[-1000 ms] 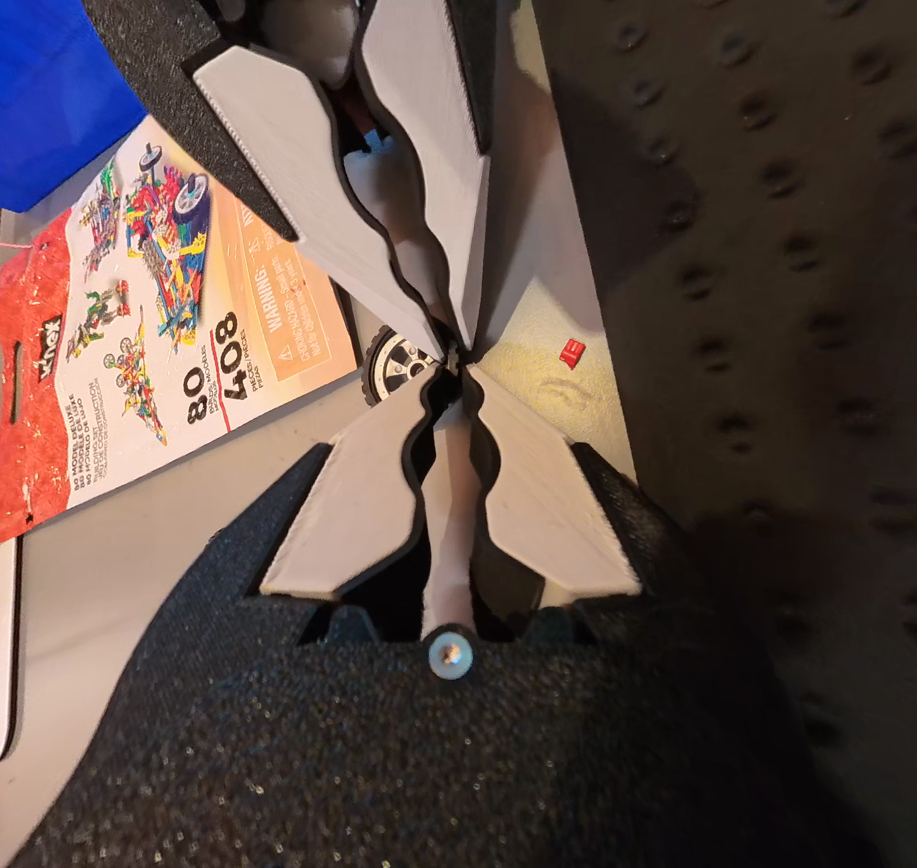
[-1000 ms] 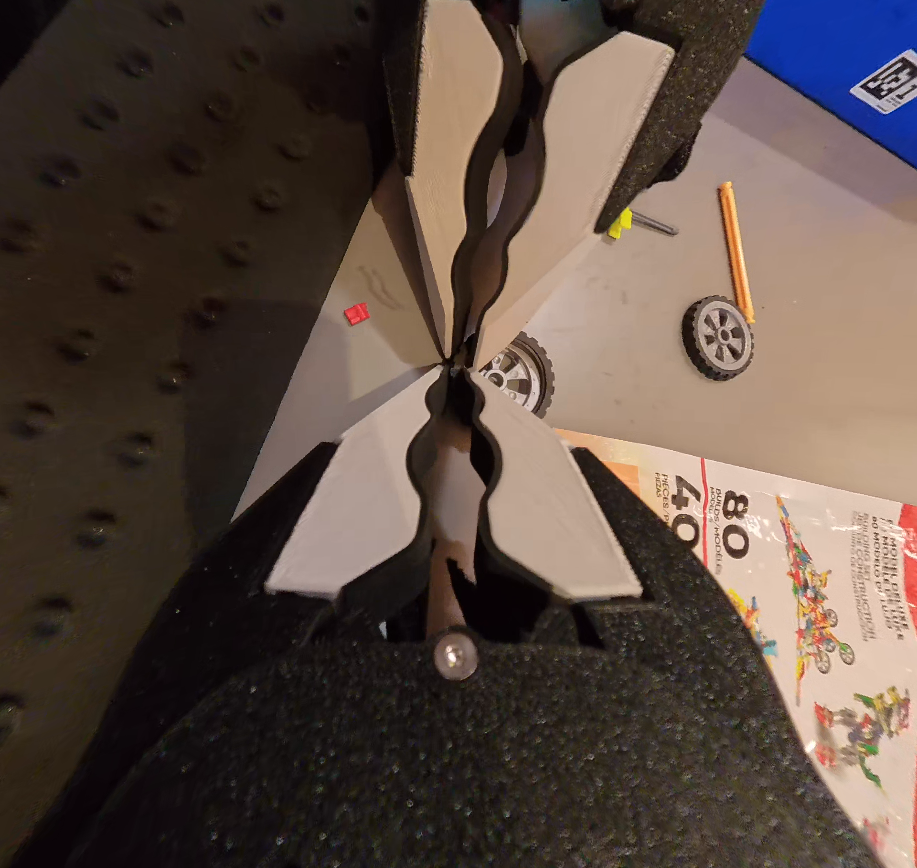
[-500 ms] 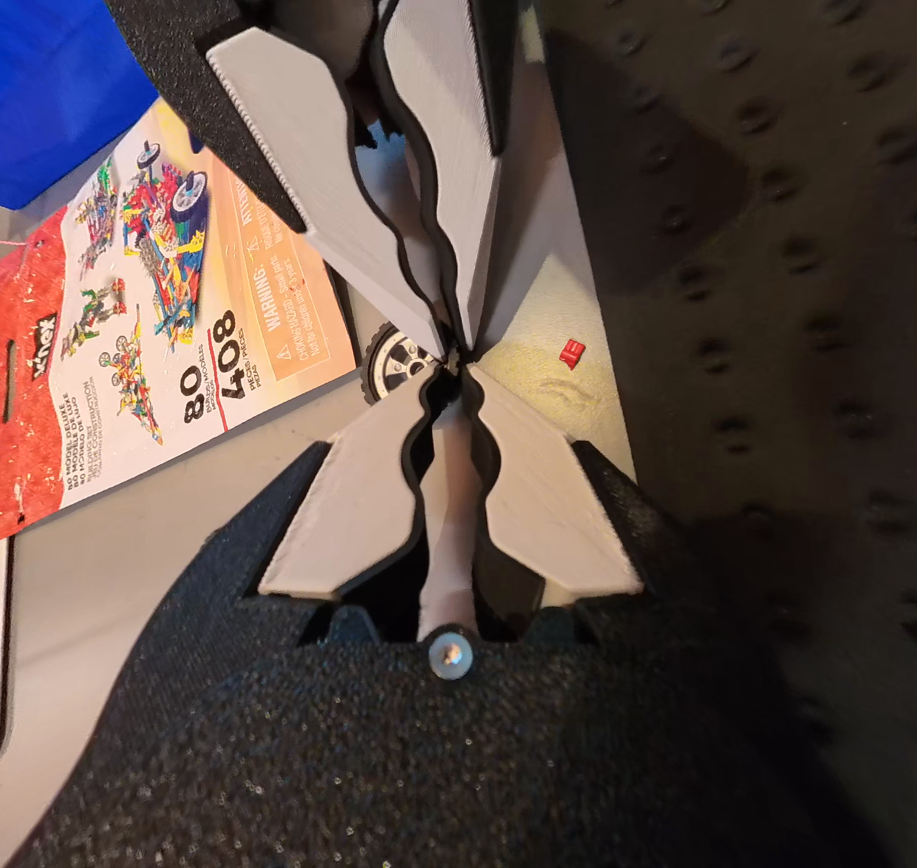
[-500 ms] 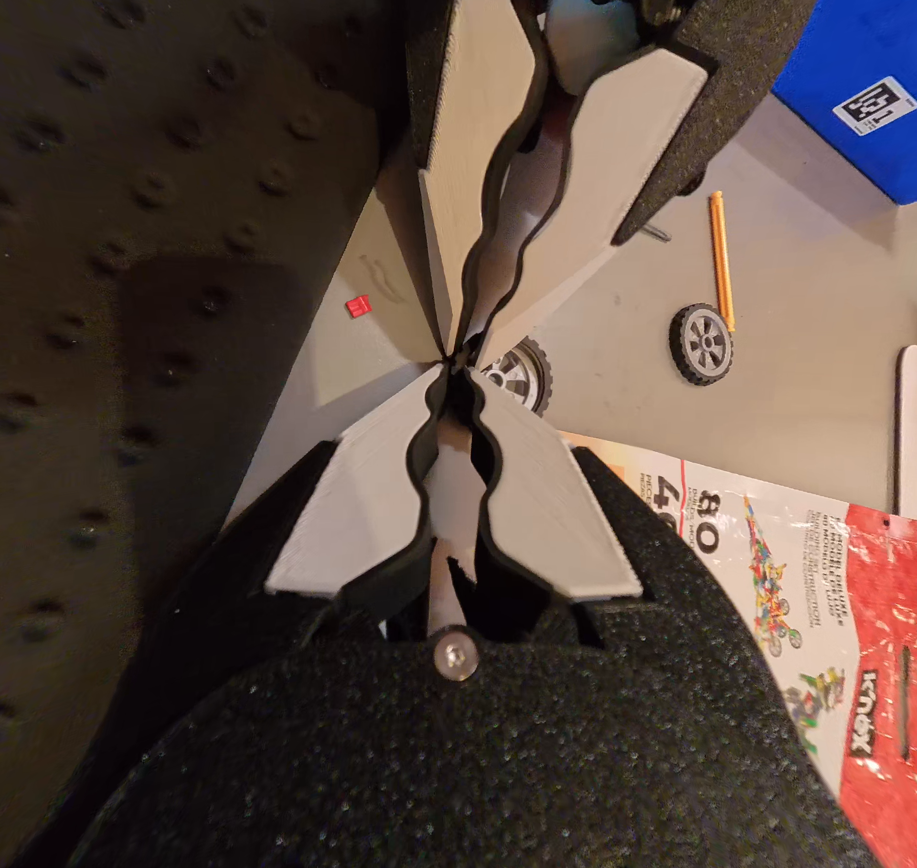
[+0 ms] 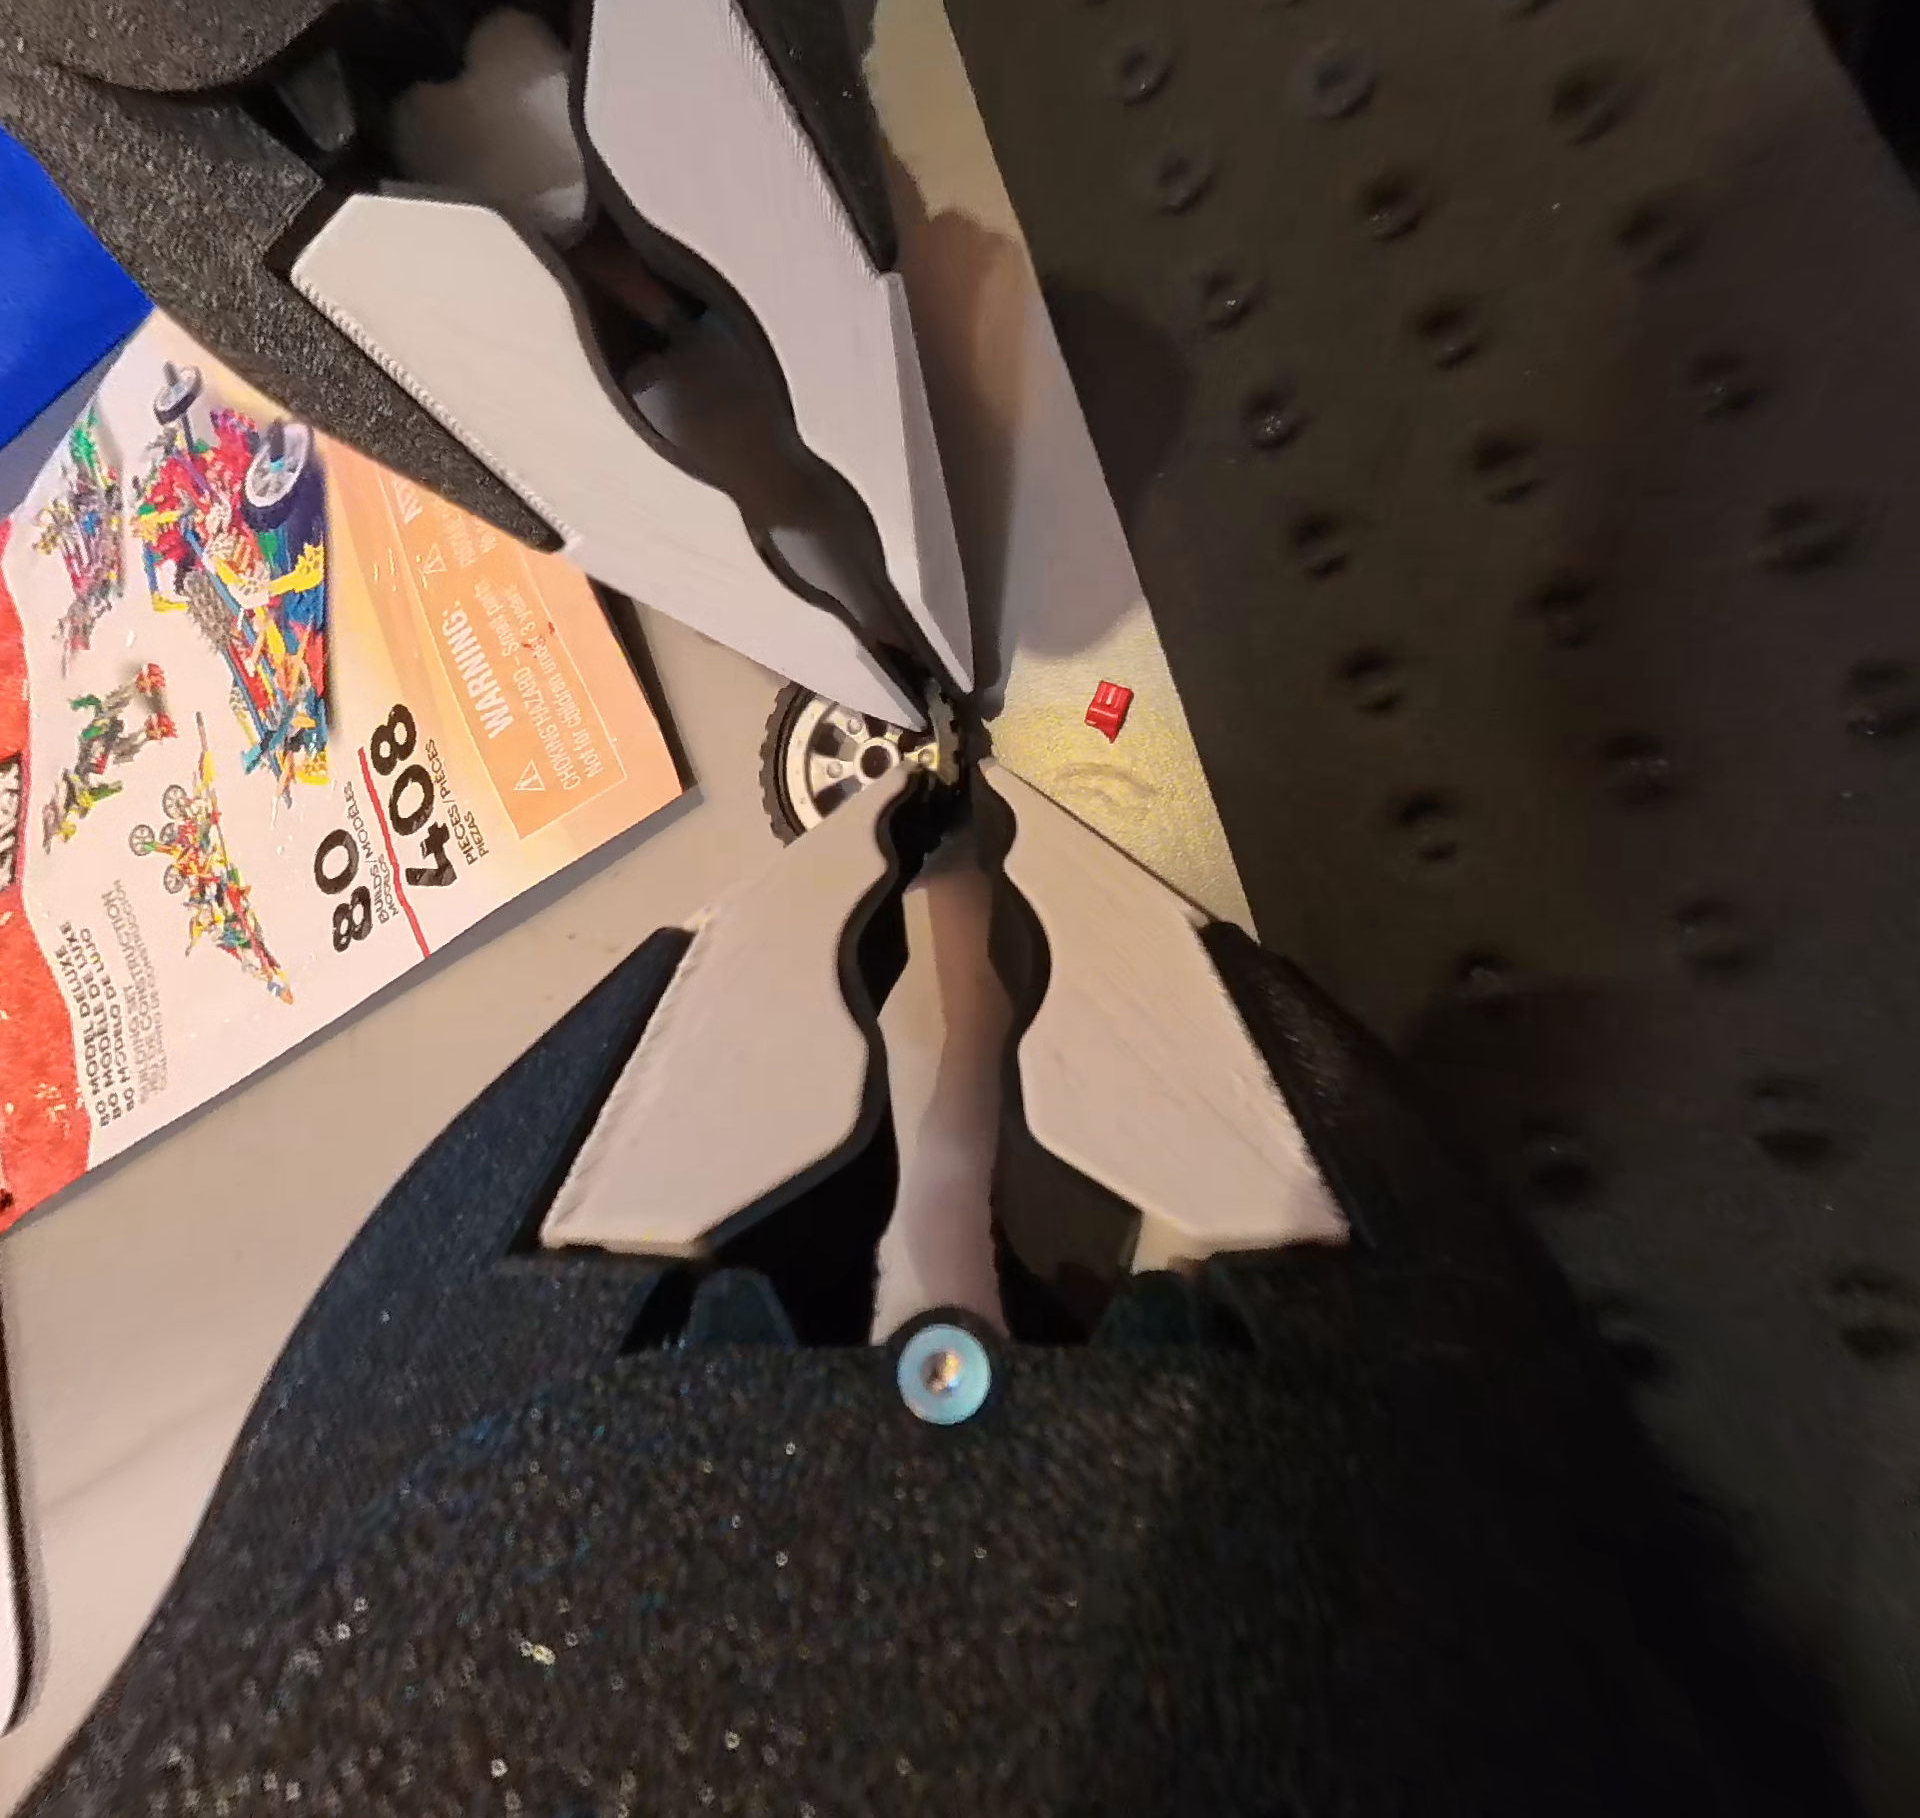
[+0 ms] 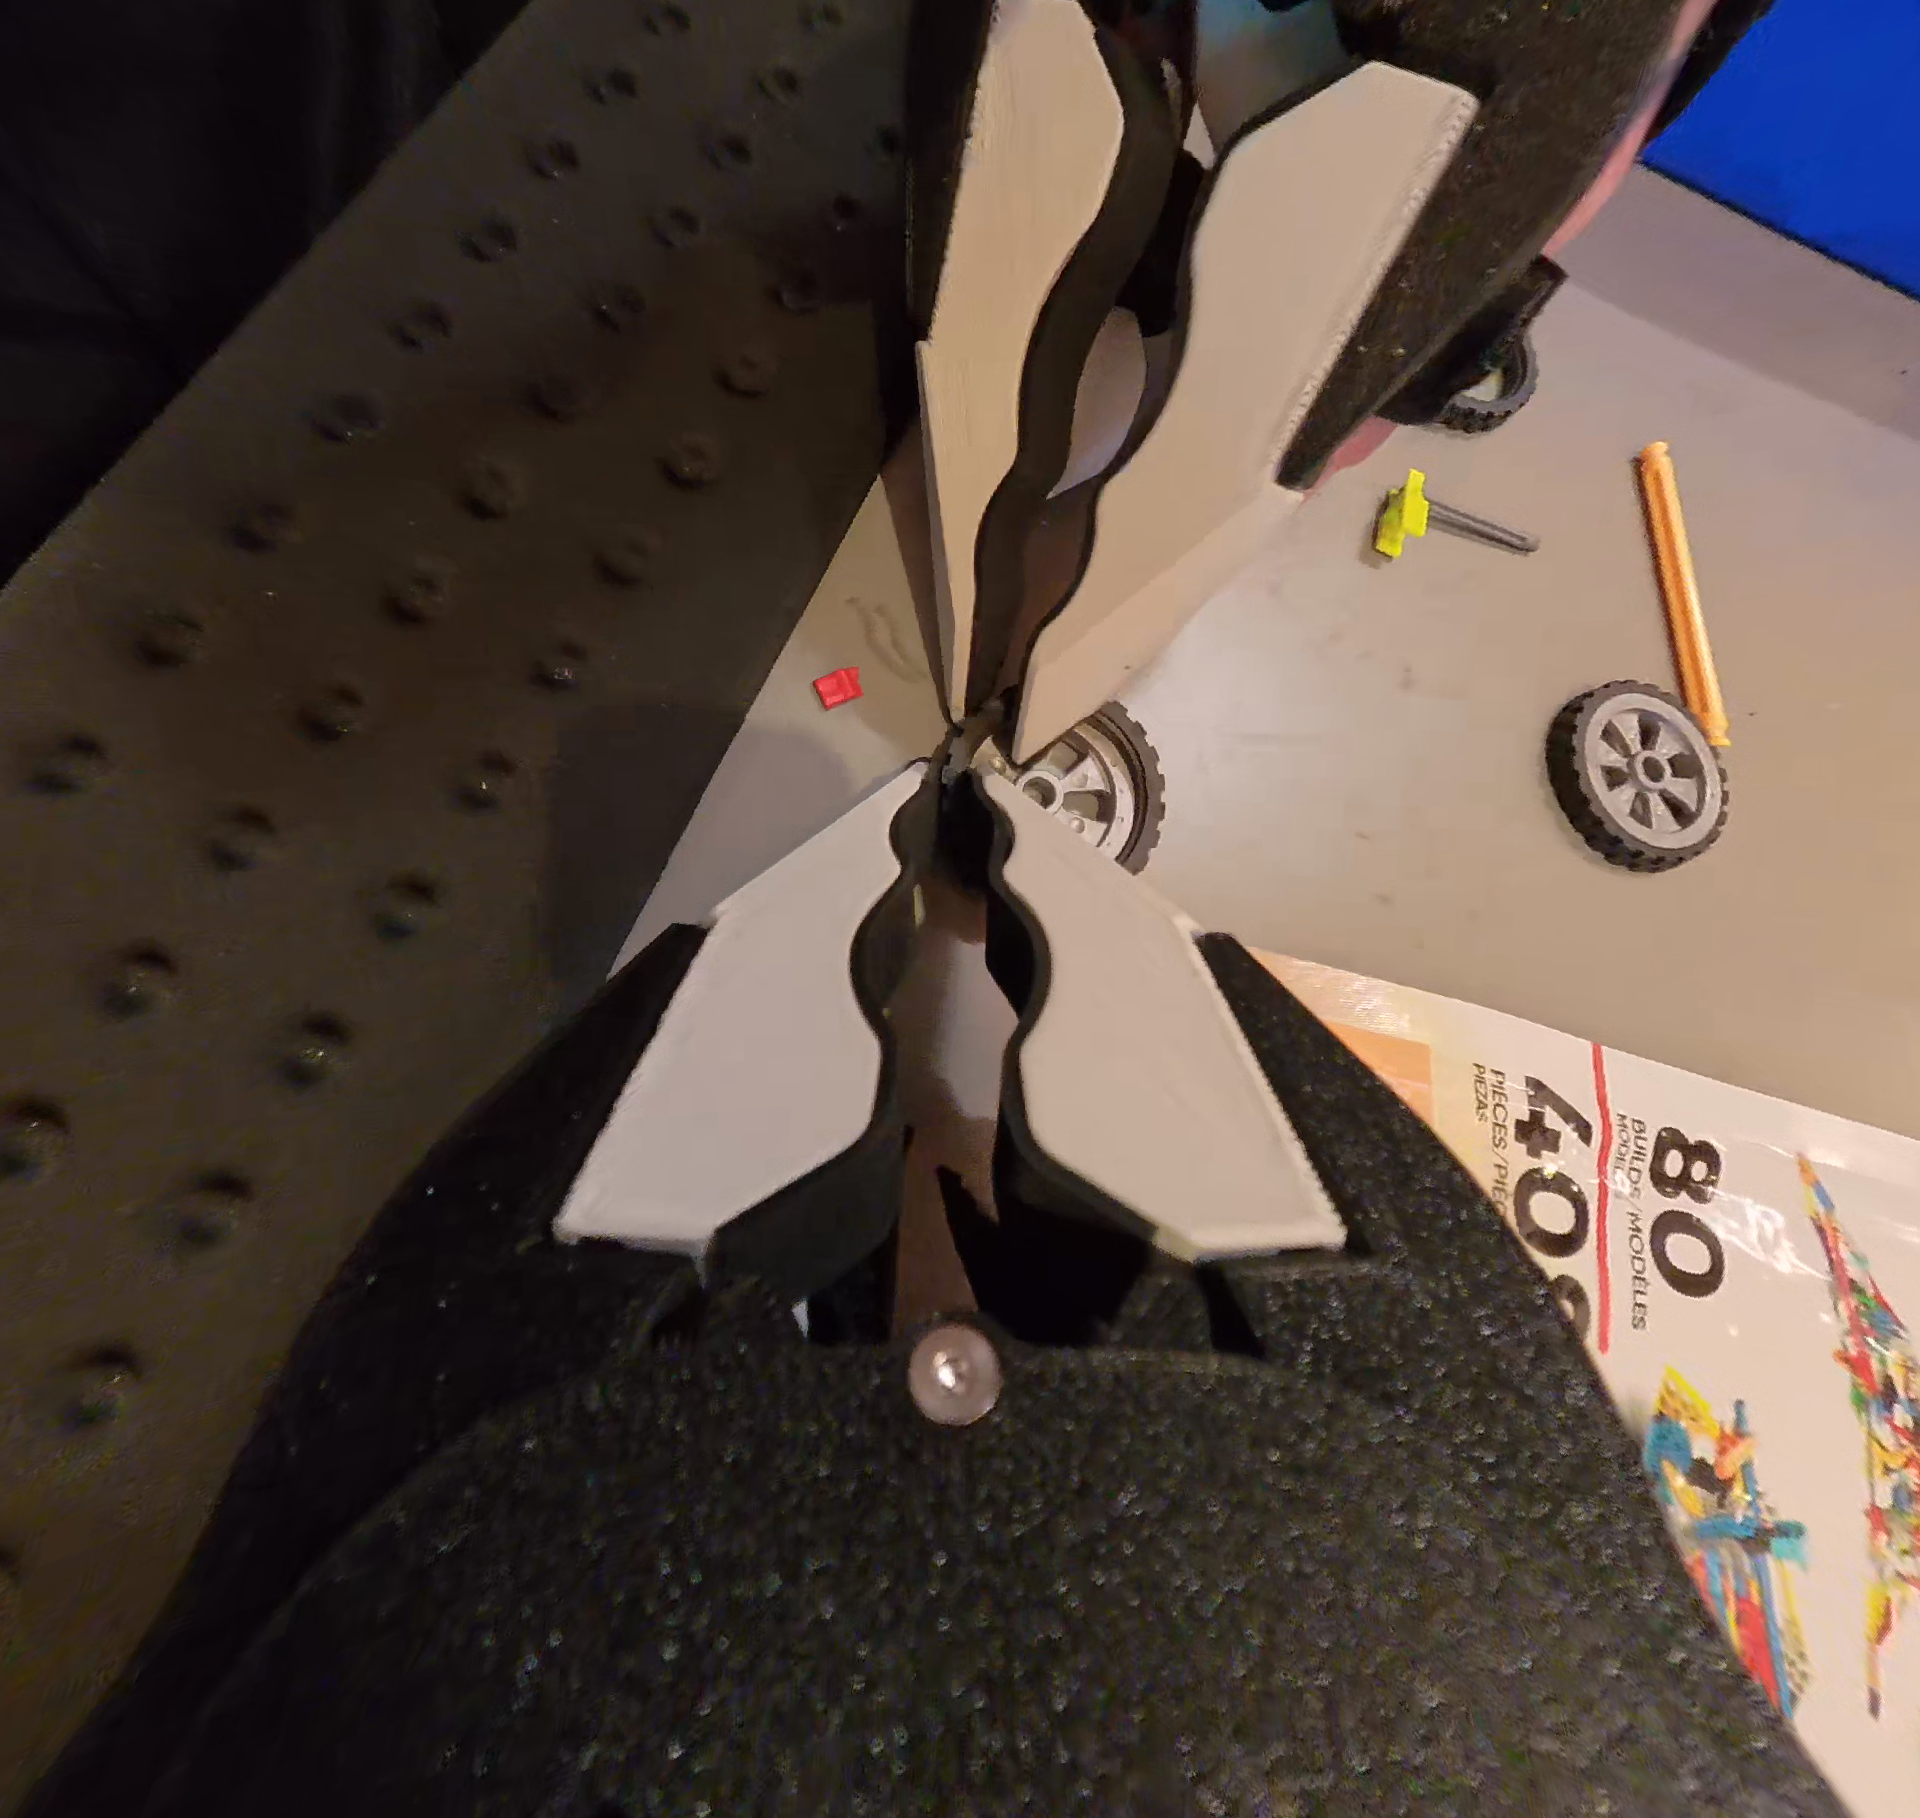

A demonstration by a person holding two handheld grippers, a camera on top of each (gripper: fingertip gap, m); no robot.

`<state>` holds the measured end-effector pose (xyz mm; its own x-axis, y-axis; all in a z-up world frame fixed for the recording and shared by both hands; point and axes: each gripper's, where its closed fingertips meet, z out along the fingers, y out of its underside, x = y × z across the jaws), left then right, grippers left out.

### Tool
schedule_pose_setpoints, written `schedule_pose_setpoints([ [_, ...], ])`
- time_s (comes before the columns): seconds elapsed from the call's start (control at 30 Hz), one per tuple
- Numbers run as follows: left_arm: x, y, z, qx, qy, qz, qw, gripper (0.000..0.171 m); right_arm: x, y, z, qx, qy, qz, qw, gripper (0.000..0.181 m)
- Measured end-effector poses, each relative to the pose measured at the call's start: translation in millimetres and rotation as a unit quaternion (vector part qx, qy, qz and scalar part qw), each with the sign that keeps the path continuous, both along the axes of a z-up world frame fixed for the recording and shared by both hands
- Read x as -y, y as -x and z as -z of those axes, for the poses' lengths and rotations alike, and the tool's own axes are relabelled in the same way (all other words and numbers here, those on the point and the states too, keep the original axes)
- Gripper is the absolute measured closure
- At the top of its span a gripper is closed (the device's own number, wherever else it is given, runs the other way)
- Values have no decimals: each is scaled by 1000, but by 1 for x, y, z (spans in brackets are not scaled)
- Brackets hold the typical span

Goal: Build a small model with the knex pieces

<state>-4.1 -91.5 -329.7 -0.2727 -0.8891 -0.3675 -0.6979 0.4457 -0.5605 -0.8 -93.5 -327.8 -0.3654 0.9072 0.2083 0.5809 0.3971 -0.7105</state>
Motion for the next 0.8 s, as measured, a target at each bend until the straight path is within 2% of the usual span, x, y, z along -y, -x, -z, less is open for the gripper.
schedule_pose_setpoints([
  [0.2,-5,-3,-3,29,72,-30,997,169,-9,-1,-3,-9,-22,21,1000,174],
  [0.27,-7,-3,-4,34,91,-41,994,169,-10,-1,-2,-7,-27,27,999,164],
  [0.4,-9,-3,-7,47,132,-53,989,169,-15,0,-2,-9,-63,33,997,164],
  [0.6,-6,-7,-25,94,227,-58,968,169,-25,4,-5,-14,-135,49,989,160],
  [0.8,-3,-5,-28,103,278,-52,954,168,-21,5,-8,-24,-109,42,993,164],
])
